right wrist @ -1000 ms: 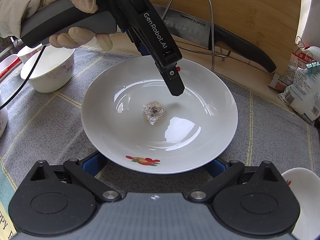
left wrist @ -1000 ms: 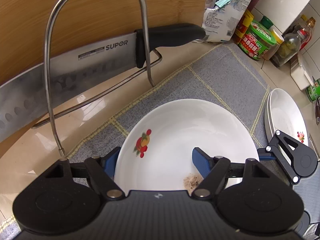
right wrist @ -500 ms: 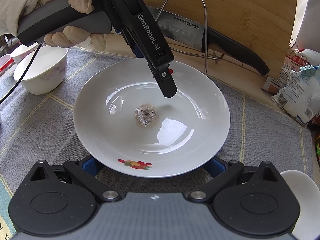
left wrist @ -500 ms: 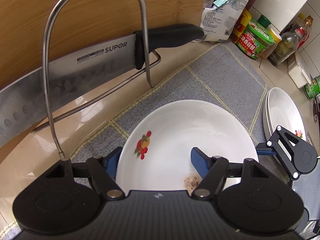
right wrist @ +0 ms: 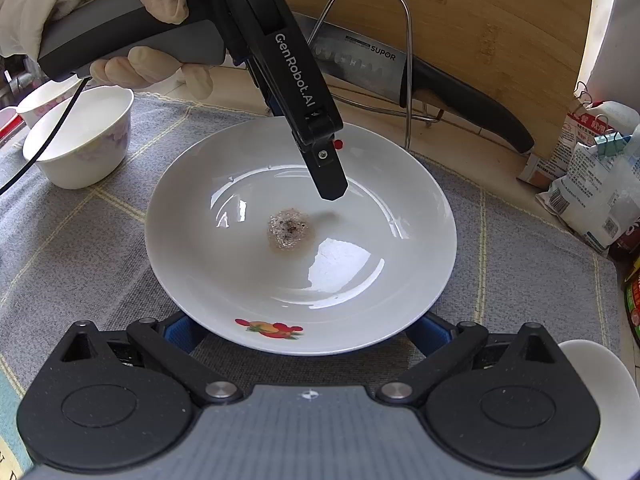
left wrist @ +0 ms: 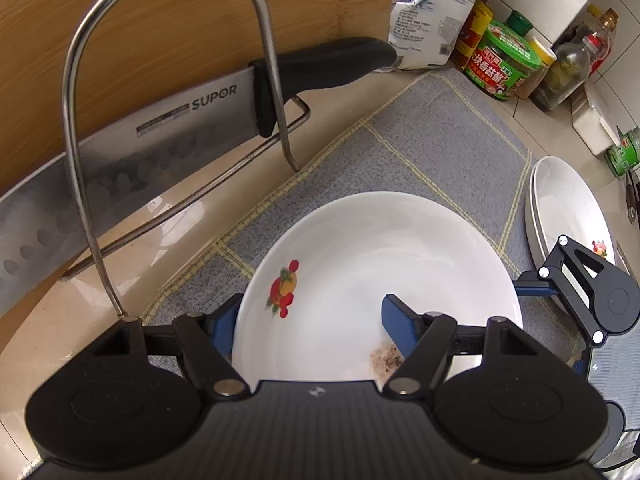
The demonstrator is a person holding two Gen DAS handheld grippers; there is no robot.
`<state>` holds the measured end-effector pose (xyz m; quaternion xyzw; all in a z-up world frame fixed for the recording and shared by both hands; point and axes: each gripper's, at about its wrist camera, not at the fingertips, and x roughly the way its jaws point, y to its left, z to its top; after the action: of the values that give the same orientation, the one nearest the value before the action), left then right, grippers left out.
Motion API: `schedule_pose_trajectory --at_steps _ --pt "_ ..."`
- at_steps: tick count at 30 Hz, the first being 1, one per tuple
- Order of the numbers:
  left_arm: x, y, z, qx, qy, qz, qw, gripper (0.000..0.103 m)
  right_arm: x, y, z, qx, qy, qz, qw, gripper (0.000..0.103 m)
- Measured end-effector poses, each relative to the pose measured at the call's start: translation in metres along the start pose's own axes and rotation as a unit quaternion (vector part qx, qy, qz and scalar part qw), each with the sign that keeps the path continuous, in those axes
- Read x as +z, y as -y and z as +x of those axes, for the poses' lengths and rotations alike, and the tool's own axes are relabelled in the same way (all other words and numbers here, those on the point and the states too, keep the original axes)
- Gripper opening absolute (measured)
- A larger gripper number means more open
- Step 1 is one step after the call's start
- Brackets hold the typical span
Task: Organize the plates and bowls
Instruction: 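Lift the stained plate with the left gripper toward the plate stack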
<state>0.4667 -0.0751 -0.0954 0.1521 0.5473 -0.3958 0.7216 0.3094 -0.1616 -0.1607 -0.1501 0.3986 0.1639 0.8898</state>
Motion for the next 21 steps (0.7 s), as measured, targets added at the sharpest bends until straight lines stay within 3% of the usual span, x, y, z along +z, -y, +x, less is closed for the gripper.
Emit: schedule_pose_trajectory --at_steps 21 --pt "-0.0021 0.0032 -0.0089 0.002 0.007 0.0 1.0 0.072 0.0018 -0.0009 -0.0089 -0.001 0.002 -0.012 1.0 0.103"
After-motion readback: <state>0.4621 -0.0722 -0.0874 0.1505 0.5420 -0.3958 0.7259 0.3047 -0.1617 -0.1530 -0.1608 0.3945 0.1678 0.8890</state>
